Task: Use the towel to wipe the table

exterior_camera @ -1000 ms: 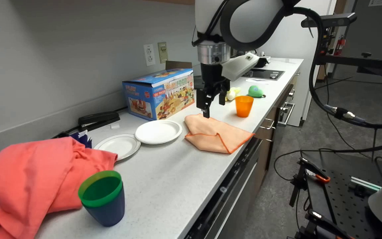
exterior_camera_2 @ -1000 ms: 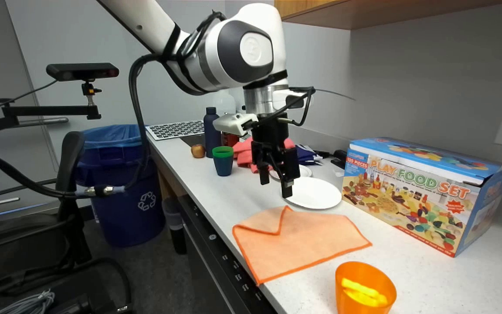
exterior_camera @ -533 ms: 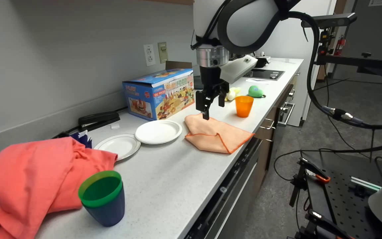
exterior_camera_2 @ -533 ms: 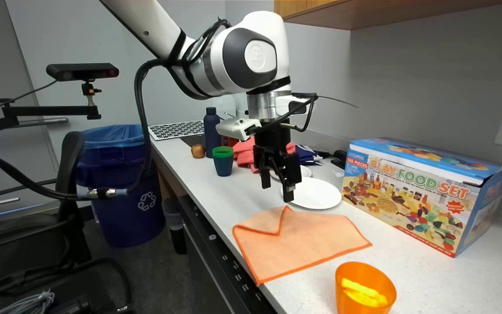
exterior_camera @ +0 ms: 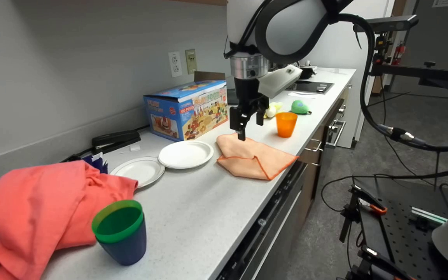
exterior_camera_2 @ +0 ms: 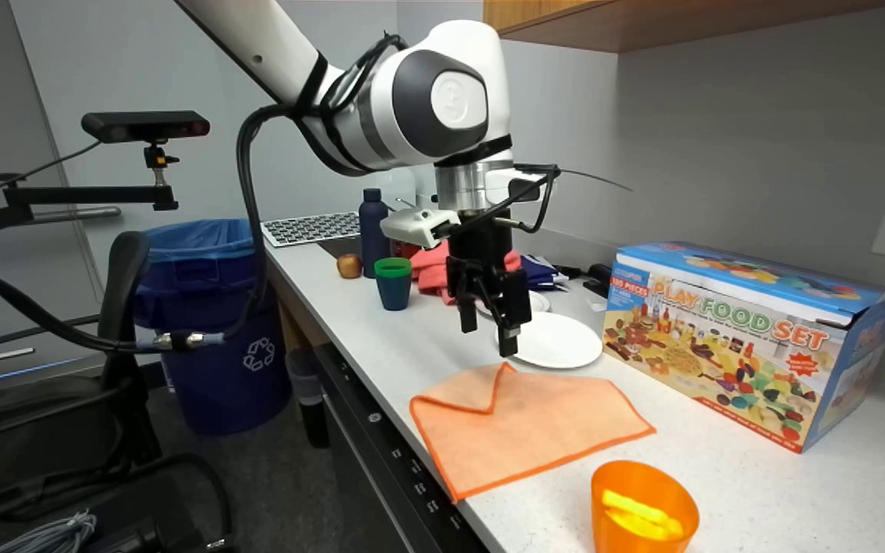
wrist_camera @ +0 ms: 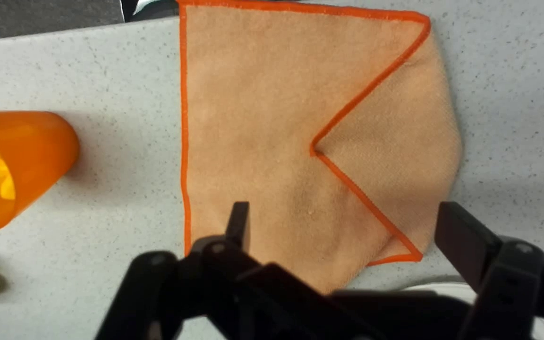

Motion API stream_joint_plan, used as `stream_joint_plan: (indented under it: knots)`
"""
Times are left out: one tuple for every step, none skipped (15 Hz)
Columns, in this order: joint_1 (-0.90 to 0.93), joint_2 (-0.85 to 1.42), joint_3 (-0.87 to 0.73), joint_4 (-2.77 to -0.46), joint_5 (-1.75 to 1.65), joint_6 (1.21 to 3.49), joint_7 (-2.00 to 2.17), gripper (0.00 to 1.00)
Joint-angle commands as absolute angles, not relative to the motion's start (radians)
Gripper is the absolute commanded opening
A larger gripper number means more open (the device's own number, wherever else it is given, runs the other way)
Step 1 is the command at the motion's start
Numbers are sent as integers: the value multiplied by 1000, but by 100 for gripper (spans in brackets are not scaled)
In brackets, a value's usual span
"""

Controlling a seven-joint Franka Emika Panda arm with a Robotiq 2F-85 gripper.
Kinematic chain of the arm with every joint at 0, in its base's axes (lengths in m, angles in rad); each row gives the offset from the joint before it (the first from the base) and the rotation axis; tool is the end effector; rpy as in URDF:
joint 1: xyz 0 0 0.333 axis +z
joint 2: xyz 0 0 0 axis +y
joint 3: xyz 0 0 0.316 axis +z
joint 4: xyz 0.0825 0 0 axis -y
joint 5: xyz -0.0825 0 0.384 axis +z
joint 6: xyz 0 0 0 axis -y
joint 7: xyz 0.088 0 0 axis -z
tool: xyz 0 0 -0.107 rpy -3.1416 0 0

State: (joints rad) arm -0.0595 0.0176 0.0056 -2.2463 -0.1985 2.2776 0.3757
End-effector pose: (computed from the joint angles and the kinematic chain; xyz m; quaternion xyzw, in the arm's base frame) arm 0.5249 -0.0331 0.3602 0.9858 -0.1497 0.0189 0.0737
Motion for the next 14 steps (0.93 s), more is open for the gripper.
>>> stream_joint_plan:
  knots:
    - [-48,54,-10,-2233,-186,2369,387,100]
    - [-49,73,-13,-2226,-174,2404,393,100]
    - [-51,89,-18,-2223,-189,2443,414,100]
    - [-52,111,-25,-2217,-188,2472,427,100]
    - [-51,134,-32,-2211,-183,2494,437,100]
    - [-51,160,-39,-2206,-166,2509,439,100]
    - [-50,181,-48,-2203,-163,2523,447,100]
    - [-48,206,-56,-2196,-160,2531,450,100]
    - [-46,225,-64,-2191,-157,2543,453,100]
    - [-44,244,-70,-2184,-149,2552,452,100]
    - [-42,265,-74,-2177,-140,2567,449,100]
    - [-40,285,-77,-2166,-126,2575,446,100]
    - [-36,306,-78,-2153,-114,2586,446,100]
    - [-33,318,-77,-2144,-98,2594,441,100]
